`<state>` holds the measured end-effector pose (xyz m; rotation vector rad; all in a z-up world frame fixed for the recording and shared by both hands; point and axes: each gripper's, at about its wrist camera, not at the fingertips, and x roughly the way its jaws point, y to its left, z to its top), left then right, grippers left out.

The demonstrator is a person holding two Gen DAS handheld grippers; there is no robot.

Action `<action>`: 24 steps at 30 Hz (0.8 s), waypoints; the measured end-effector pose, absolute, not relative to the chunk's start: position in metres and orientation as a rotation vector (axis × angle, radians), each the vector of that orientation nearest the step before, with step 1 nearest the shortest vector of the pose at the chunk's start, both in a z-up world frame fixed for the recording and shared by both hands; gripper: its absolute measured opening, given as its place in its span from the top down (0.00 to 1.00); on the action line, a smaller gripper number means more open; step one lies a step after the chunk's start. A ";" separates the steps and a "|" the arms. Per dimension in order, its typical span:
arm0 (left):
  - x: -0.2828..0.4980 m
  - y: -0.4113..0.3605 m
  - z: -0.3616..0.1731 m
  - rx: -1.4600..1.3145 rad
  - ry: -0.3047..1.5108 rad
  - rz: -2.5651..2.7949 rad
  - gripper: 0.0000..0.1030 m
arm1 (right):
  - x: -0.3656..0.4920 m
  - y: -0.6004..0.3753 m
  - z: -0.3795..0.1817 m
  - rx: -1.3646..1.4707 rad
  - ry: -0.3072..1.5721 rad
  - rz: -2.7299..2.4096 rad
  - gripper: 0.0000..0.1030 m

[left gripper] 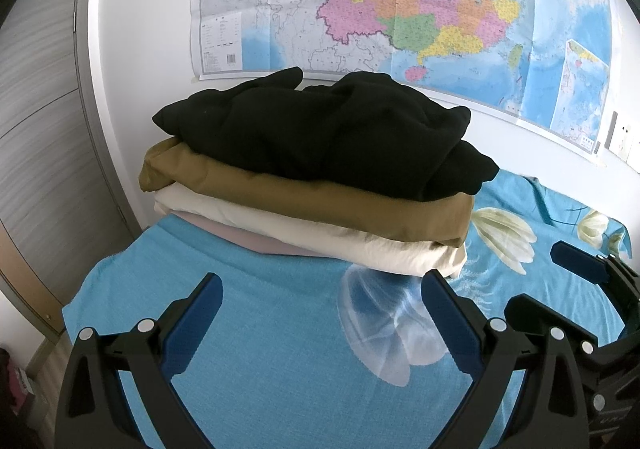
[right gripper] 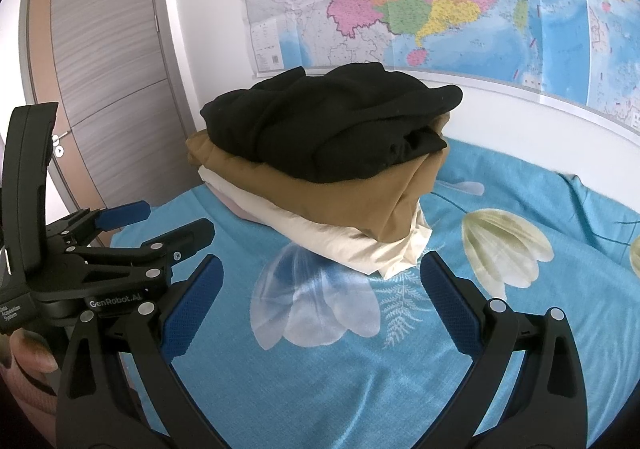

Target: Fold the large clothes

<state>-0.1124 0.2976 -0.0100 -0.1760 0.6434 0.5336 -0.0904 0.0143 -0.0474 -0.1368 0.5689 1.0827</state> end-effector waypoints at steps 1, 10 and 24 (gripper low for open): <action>-0.113 0.297 -0.010 -0.176 0.643 0.534 0.07 | -0.091 0.014 -0.047 -0.136 0.569 1.082 0.05; -0.113 0.297 -0.014 -0.194 0.649 0.527 0.07 | -0.091 0.016 -0.051 -0.135 0.575 1.077 0.05; -0.112 0.292 -0.023 -0.197 0.660 0.511 0.07 | -0.090 0.016 -0.055 -0.132 0.591 1.054 0.05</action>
